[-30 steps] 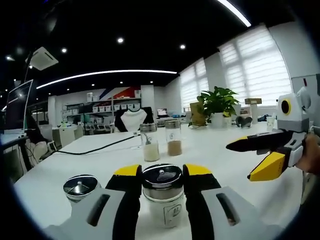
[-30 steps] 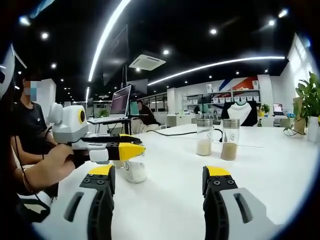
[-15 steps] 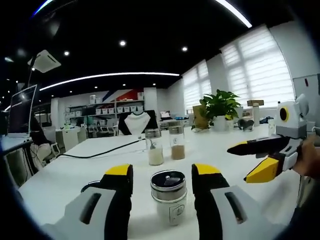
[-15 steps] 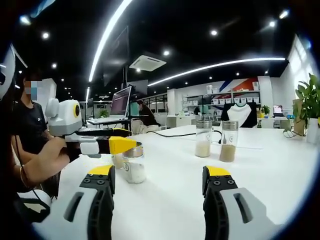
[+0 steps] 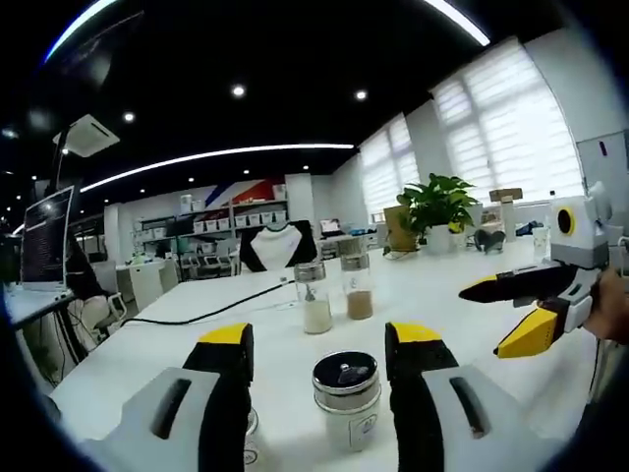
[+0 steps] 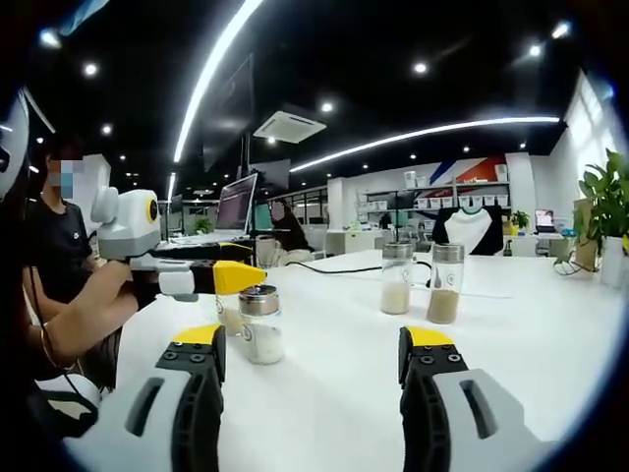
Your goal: Rotate the seasoning bottle until the label or dispensing opening points toward the visible target arrow and the bottle remains upright within the marked orientation range
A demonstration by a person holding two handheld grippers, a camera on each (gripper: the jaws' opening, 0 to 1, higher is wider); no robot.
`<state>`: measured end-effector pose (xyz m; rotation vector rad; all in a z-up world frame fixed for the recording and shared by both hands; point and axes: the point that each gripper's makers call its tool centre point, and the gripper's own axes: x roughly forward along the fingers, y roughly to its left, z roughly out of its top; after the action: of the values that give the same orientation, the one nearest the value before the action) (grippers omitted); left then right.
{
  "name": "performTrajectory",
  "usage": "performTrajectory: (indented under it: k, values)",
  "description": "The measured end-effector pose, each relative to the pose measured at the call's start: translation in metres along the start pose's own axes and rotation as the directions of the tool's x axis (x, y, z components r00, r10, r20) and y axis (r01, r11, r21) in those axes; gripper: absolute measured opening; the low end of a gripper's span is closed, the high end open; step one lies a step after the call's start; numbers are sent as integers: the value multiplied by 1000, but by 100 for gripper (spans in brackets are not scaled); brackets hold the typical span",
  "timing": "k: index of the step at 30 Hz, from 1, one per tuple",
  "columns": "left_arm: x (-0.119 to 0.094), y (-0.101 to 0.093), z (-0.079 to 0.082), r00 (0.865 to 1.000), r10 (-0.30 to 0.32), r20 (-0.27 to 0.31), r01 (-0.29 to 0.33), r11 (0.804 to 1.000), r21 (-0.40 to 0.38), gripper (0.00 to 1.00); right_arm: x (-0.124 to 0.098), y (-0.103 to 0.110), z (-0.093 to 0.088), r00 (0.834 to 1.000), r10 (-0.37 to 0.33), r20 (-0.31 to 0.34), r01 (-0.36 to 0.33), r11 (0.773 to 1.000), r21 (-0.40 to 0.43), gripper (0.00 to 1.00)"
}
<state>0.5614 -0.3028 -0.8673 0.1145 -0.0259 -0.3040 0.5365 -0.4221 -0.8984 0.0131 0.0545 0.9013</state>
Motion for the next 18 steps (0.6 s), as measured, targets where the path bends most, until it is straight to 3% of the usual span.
performTrajectory:
  k: [4,10,18]
  values:
    - [5,-2,2,1000,-11,-5,11,1000,-11,66,-2,0,1,1000,-1,2,1,1000,5,74]
    - [12,-1,7,1000,10,-12,-11,998,-65,89,-5,-3,1,1000,-10,4,10,1000,6,74]
    - [21,-7,8,999,5,-46,-7,999,-42,89,-13,-5,3,1000,-10,6,10,1000,7,75]
